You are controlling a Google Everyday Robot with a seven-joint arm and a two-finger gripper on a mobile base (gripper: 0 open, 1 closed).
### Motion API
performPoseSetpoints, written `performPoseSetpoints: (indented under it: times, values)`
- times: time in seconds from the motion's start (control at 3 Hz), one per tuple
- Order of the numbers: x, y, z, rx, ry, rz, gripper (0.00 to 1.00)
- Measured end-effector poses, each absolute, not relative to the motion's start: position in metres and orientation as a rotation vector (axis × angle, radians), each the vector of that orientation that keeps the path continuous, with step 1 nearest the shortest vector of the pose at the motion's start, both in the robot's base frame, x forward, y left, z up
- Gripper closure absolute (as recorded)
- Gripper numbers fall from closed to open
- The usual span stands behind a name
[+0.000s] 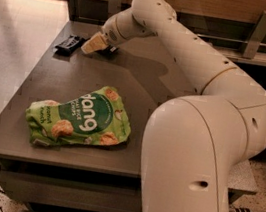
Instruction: Move rxbar chocolate near rxbar blueberry
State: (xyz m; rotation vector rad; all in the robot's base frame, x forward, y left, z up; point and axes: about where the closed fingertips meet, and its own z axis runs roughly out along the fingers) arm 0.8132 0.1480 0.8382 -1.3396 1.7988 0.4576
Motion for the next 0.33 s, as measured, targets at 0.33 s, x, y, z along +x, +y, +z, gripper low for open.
performPoseSetpoints:
  times: [0.33]
  values:
    - [0.8131, 0.1486, 0.8377, -1.340, 1.799, 0.458, 0.00]
